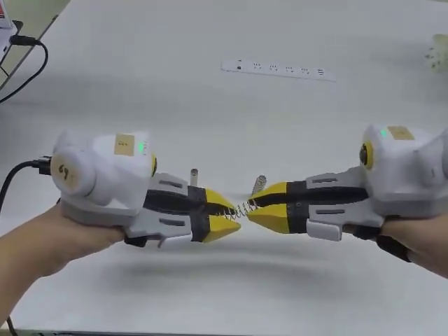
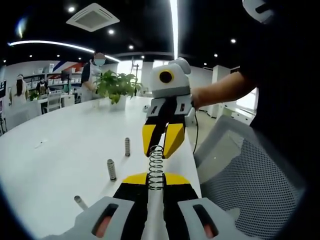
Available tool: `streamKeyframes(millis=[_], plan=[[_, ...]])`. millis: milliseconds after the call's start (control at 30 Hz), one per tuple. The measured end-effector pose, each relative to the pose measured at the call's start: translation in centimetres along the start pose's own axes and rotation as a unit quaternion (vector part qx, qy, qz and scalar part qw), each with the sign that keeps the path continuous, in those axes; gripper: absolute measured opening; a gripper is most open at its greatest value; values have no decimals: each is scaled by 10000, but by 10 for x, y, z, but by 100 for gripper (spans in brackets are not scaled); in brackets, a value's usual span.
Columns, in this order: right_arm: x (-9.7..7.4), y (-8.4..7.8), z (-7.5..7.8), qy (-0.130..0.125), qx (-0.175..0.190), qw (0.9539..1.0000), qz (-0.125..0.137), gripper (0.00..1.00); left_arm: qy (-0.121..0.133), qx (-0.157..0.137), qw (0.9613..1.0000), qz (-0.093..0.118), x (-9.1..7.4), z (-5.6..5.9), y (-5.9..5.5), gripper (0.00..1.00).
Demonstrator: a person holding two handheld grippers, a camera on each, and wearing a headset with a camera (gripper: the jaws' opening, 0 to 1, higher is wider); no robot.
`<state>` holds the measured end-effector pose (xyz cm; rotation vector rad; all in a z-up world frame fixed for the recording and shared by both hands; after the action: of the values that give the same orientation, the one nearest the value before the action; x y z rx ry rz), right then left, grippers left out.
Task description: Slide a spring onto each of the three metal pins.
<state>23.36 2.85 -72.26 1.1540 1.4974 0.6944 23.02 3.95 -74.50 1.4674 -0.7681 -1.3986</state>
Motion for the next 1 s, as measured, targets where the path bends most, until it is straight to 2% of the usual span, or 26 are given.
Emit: streamKeyframes(millis=[333,633,900,1000], plan=[[10,13,-8,-70,-169,9997,150,8,41,25,9999,-120,3,1,-8,2],[25,25,-12,-288,-771,9966,22,8,141,17,9998,-100,1,-4,-8,2],[32,24,-14,-321,-1108,9933,-59,8,197,5,9997,-120,-1,-6,-11,2],[32,25,-14,-297,-1217,9921,3,8,203,-21,9998,-81,-2,-6,-10,2]])
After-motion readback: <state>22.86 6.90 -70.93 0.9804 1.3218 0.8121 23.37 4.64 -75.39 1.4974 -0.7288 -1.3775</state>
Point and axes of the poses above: the centre of the closed fingertips' face, and the gripper's own axes: x roughly forward along the fingers, z roughly to its right, y roughly out of its top, the point moved 1 cm from there along -x, roughly backward along the fingers, and after that the axes turned 4 degrees about -z, right-handed, at the moved point
